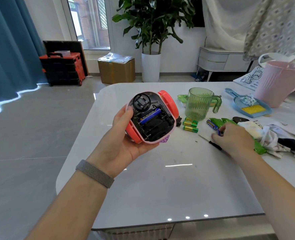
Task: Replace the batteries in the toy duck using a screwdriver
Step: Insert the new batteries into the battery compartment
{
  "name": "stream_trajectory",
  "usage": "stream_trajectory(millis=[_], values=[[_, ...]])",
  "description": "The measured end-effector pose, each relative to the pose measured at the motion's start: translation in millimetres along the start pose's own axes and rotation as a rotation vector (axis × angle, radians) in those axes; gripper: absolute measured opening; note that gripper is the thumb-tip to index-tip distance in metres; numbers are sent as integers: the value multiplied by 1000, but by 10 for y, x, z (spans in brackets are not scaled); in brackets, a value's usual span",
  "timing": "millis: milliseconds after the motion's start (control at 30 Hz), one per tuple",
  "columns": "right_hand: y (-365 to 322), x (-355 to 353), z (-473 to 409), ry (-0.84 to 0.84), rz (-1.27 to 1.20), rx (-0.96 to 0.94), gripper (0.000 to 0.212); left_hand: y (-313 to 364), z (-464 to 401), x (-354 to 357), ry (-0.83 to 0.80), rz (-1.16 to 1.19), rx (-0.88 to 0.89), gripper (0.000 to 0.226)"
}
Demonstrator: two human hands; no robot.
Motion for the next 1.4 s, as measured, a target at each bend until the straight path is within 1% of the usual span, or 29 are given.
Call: stream_trajectory(millis=[67,133,167,233,300,400,433,500,600,700,967,1000,1133,1200,1300,1400], values=[[-2,-3,-14,11,32,1,20,-11,8,5,-8,-3,-5,55],[-25,-36,-28,37,-12,-3,21,-11,8,-6,-3,-3,-8,48],[-68,-80,-31,60,-96,-15,21,-8,8,-11,1,-4,-8,45],[-195,-170,-32,75,-350,-52,20,2,2,-23,14,-2,-7,43],[-352,-201,7,-20,-625,-42,20,9,-4,-30,24,3,-7,42],[-593,-174,148,-267,-1171,166,25,14,-11,-40,32,15,-12,42],[-674,-184,197,-324,-1306,233,25,16,-11,-41,31,18,-12,41],[-825,-210,281,-408,-1468,301,24,26,-9,-43,26,28,-5,40],[-994,-249,378,-504,-1629,286,19,35,-16,-70,34,31,-8,40],[-1084,-279,448,-579,-1710,235,8,40,-31,-92,38,41,-15,40],[-1174,-302,509,-626,-1652,97,38,45,-50,-111,51,73,-33,41],[-1190,-312,522,-636,-1655,87,40,44,-51,-112,50,80,-35,42],[-1242,-366,585,-665,-1662,100,33,45,-50,-110,42,85,-33,42],[-1258,-415,598,-635,-1627,85,31,46,-47,-107,46,79,-31,42],[-1279,-502,580,-538,-1559,84,29,41,-35,-93,44,81,-34,42],[-1337,-646,578,-454,-1601,99,31,30,-27,-76,30,80,-32,41]])
Point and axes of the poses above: each hand's wrist, its own z-axis away from the middle knuckle, its own x-axis out of the palm, y = z × x, the point moved 8 cm from there along -z, towards the middle knuckle, and after that the axes turned 12 degrees about y, right-handed, at the moved point
